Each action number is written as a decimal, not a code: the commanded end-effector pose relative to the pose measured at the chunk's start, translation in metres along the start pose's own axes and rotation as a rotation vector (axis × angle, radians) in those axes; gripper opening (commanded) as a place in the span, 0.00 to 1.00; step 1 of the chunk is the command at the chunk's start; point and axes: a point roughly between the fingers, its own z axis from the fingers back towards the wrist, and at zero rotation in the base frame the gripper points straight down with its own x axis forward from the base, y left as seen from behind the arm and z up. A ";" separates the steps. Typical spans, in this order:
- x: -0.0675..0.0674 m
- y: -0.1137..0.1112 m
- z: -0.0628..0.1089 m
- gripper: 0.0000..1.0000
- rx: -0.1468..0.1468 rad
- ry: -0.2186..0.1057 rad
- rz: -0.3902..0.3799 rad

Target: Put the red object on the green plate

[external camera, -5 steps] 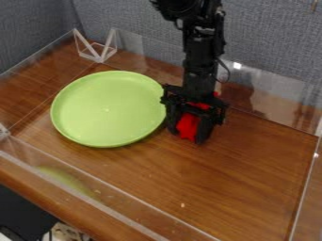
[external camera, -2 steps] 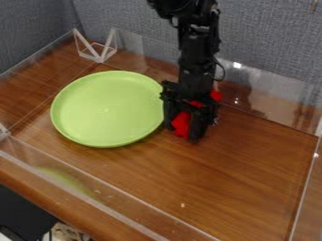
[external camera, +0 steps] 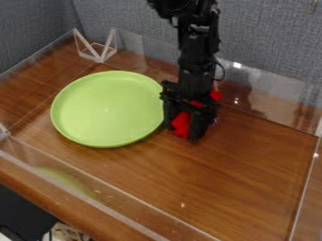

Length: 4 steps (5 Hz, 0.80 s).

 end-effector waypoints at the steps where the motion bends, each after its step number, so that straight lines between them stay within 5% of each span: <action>1: 0.004 0.002 0.037 0.00 0.038 -0.131 0.028; 2: -0.015 0.008 0.063 0.00 0.059 -0.185 0.046; 3: -0.047 0.037 0.091 0.00 0.090 -0.232 0.124; 4: -0.064 0.073 0.088 0.00 0.106 -0.210 0.188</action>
